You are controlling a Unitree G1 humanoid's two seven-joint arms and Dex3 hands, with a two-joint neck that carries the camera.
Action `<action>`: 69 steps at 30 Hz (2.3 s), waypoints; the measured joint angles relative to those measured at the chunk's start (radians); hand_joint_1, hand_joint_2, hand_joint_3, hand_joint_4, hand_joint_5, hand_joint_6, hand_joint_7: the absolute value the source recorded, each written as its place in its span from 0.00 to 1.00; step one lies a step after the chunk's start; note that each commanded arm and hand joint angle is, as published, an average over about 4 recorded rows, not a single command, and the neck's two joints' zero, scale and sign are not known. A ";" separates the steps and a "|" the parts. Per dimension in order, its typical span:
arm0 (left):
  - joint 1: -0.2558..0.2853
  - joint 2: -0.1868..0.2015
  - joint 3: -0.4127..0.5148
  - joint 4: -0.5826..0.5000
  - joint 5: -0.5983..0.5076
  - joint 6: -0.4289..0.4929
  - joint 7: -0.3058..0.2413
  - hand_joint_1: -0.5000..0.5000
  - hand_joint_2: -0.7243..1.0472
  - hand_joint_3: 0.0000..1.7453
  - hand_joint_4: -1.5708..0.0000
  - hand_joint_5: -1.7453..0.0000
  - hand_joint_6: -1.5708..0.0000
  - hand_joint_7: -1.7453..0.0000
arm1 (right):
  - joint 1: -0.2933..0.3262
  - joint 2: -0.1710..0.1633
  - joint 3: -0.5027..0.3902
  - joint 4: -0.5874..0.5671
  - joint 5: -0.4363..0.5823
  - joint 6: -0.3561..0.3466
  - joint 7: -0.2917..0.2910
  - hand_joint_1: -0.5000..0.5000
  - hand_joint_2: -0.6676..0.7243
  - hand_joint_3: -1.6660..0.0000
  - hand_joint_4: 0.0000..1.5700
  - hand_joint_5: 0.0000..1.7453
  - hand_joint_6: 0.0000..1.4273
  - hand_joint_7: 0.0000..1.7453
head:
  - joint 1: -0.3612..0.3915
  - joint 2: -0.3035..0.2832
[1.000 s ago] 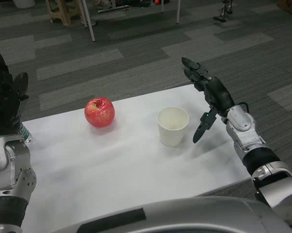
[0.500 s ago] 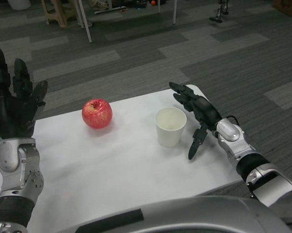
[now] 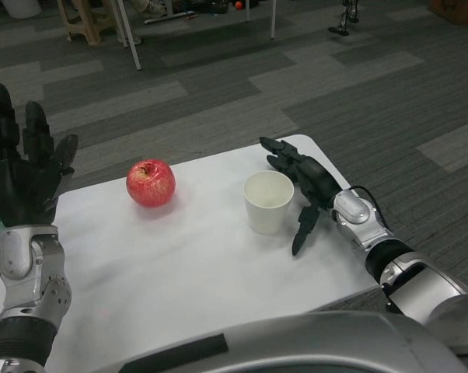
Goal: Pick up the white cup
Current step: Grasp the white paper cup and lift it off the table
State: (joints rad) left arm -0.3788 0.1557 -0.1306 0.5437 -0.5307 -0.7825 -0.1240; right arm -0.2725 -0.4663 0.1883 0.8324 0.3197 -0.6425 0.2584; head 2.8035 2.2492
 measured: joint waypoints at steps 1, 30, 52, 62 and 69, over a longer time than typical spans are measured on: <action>0.000 -0.001 0.000 0.000 0.000 0.000 -0.002 0.00 1.00 0.05 1.00 1.00 1.00 0.96 | -0.001 0.000 0.001 0.000 0.000 0.000 0.000 0.02 0.90 0.95 0.00 0.00 0.00 0.04 | -0.007 0.001; 0.000 -0.021 0.000 0.015 -0.001 0.000 -0.015 0.00 1.00 0.05 1.00 1.00 1.00 0.96 | 0.040 0.192 -0.072 -0.047 0.036 -0.014 0.030 0.01 0.97 0.95 0.00 0.00 0.00 0.04 | -0.147 -0.014; -0.005 -0.021 -0.008 0.028 -0.004 0.000 -0.015 0.00 1.00 0.05 1.00 1.00 1.00 0.96 | 0.066 0.219 -0.123 -0.079 0.035 -0.009 0.019 0.60 0.68 0.36 1.00 0.81 0.95 0.92 | -0.136 -0.030; -0.005 -0.021 -0.008 0.029 -0.005 0.000 -0.015 0.00 1.00 0.05 1.00 1.00 1.00 0.96 | 0.080 0.203 -0.114 -0.093 0.039 -0.011 0.017 0.83 0.77 0.24 1.00 0.94 0.98 0.92 | -0.127 -0.037; -0.005 -0.022 -0.007 0.030 -0.005 -0.001 -0.015 0.00 1.00 0.05 1.00 1.00 1.00 0.96 | 0.116 0.175 -0.129 -0.163 0.031 -0.008 0.015 0.83 0.73 0.15 1.00 0.94 0.96 0.92 | -0.126 -0.035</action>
State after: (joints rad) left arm -0.3837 0.1342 -0.1376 0.5734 -0.5358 -0.7833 -0.1388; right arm -0.1563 -0.2913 0.0592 0.6690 0.3502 -0.6502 0.2736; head 2.6771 2.2146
